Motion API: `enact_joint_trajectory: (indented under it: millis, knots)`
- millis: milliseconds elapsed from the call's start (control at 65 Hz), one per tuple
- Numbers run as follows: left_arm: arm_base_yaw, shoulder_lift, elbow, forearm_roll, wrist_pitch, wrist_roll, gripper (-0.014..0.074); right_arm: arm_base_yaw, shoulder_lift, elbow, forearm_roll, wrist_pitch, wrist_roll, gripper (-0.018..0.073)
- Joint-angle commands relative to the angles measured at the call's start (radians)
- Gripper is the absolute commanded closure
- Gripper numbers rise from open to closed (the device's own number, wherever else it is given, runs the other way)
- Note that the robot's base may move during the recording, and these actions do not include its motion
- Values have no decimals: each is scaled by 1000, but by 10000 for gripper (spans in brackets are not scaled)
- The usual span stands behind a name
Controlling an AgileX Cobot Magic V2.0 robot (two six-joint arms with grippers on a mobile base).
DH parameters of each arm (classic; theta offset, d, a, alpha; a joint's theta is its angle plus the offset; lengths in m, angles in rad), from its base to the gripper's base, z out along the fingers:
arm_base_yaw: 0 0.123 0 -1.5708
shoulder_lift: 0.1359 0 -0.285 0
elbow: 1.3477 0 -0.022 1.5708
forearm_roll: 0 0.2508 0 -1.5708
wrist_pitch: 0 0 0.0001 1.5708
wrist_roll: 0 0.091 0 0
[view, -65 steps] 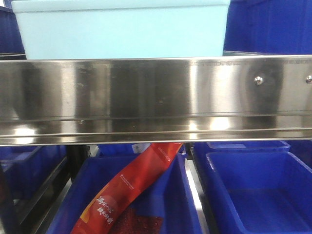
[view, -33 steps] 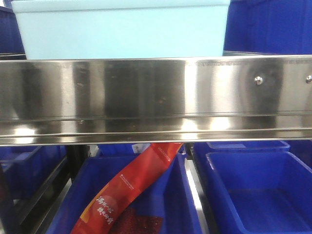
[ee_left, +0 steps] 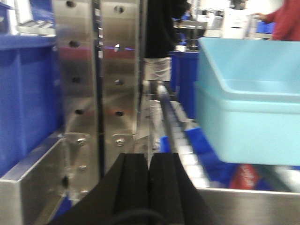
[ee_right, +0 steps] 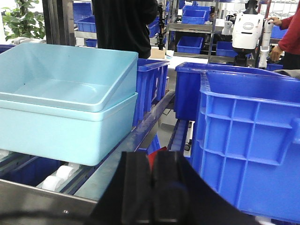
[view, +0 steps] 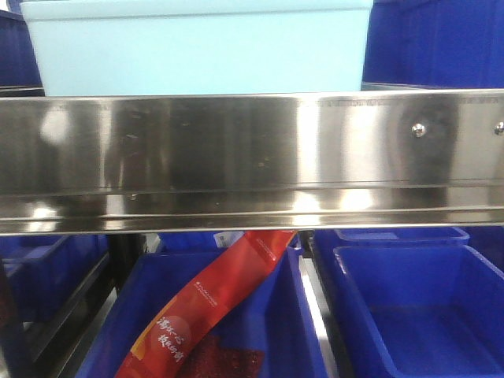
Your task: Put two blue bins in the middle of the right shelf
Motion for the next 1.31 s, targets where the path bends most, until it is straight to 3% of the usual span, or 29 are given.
enact_joint_trajectory:
  millis: [0,277,584,1292]
  knots:
    - [32,-5,86,-30,-128,44,707,-3,-5,0,-12,-25,-7,721]
    - [3,-5,298,-18,-398,44,707,-3,-5,0,-12,-25,-7,721]
    - [-57,-5,298,9,-376,30,707,-3,-5,0,-12,-25,-7,721]
    - [-57,-5,298,9,-388,30,707,-3,-5,0,-12,-25,-7,721]
